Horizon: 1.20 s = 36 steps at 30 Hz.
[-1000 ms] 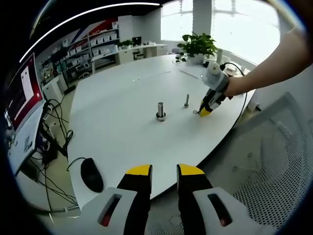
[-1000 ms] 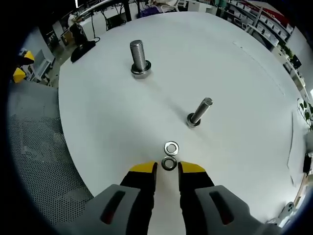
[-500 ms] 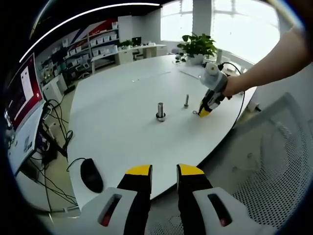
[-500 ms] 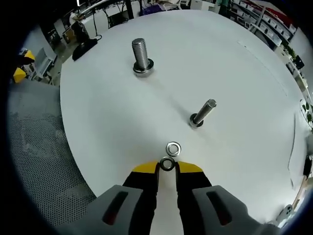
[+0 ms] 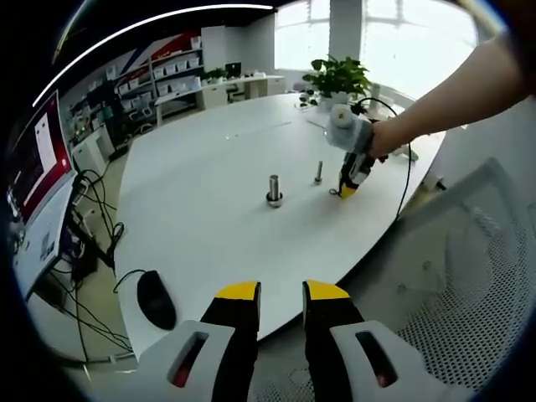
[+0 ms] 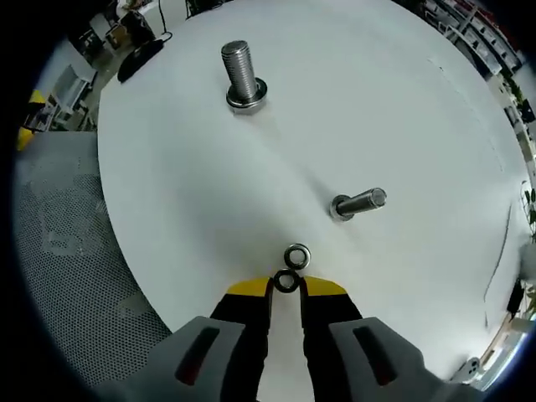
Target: Place the washer onto the threaded stud by aligning its center hole with the stud, sliding it down to the base, and recovering from edge contact or off-axis alignment until the washer reaches the visible bottom stop.
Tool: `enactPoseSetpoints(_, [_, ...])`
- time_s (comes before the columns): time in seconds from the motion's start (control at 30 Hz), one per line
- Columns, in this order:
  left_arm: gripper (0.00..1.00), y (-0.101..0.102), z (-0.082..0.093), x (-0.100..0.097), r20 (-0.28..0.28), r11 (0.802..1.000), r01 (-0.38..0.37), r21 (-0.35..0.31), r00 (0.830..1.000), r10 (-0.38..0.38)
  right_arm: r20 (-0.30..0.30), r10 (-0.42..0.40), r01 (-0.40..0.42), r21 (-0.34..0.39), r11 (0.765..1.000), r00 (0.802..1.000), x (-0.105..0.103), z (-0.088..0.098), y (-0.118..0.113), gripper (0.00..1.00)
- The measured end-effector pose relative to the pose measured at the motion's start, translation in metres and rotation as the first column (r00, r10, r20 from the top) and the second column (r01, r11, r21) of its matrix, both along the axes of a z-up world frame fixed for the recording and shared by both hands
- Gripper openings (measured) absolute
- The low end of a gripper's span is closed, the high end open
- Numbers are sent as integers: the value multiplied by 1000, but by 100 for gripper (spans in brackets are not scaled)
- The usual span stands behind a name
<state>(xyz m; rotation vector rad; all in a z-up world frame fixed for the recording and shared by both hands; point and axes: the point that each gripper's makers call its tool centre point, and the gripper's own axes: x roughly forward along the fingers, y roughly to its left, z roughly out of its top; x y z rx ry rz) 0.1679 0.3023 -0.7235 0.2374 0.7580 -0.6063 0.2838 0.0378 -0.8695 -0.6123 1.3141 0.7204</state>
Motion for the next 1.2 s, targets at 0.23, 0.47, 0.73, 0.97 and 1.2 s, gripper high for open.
enactPoseSetpoints(0.23, [18,0,0,-1,-2,1000,1,-1,1000,-1,35,-112,108,112,988,993,0,2,0,15])
enactPoseSetpoints(0.47, [17,-1,0,-1,-3,1000,4,-1,1000,-4,105,-33,23,98,995,994,-4,2,1,15])
enactPoseSetpoints(0.73, [17,-1,0,-1,-2,1000,6,1,1000,-6,117,-15,7,69,998,993,-3,2,1,15])
enactPoseSetpoints(0.97, [17,0,0,-1,-3,1000,5,3,1000,-5,134,-30,19,81,997,991,-1,2,0,15])
enactPoseSetpoints(1.2, [17,0,0,-1,-4,1000,5,4,1000,-5,164,-90,74,99,992,982,-4,3,-4,14])
